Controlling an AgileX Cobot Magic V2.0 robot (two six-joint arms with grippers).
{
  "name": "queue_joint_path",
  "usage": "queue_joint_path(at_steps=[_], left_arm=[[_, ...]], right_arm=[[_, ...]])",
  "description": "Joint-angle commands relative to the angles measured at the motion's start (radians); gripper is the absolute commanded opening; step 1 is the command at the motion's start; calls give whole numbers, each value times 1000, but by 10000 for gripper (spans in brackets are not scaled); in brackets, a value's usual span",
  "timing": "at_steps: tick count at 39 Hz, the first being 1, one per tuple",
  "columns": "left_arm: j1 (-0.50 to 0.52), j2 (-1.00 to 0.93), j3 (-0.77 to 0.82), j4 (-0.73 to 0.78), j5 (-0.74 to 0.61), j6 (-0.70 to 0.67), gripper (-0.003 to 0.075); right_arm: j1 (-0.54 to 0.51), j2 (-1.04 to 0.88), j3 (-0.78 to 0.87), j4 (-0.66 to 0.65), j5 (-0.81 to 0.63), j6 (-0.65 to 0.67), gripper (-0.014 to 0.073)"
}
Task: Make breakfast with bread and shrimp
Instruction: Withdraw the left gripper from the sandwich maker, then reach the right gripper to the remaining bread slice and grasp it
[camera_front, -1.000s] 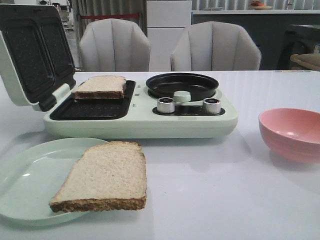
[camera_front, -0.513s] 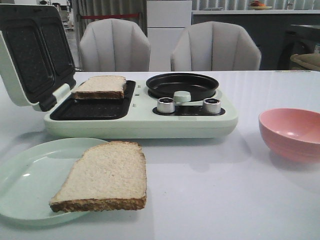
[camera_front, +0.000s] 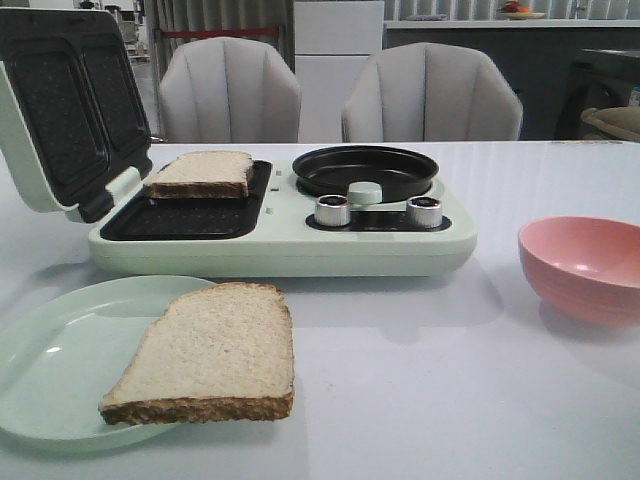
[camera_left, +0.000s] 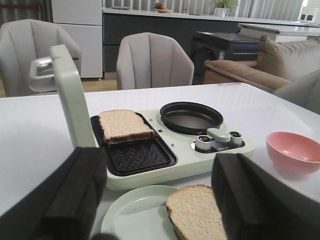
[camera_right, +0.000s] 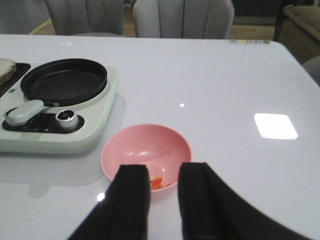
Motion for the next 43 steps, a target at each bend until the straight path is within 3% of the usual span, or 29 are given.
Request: queue_joint_path(at_steps=[1,4,18,27,32,43], left_arm=[[0,0,-25,-7,-83,-10,511],[0,0,-25,-7,-83,-10,511],[0,0,-25,-7,-83,-10,511],[0,0,-25,-7,-83,-10,511],[0,0,-25,-7,-83,-10,511],[0,0,-25,-7,-83,-10,511]], right_arm=[[41,80,-66,29,-49,-9,459],[76,162,-107,91,-24,-9,502],[220,621,-326,338,149,-9,499],[368,874,-440,424,126,-9,498],[432,1013,-493,543,110,-9,498],[473,1242,-586,910,91,-311,498]])
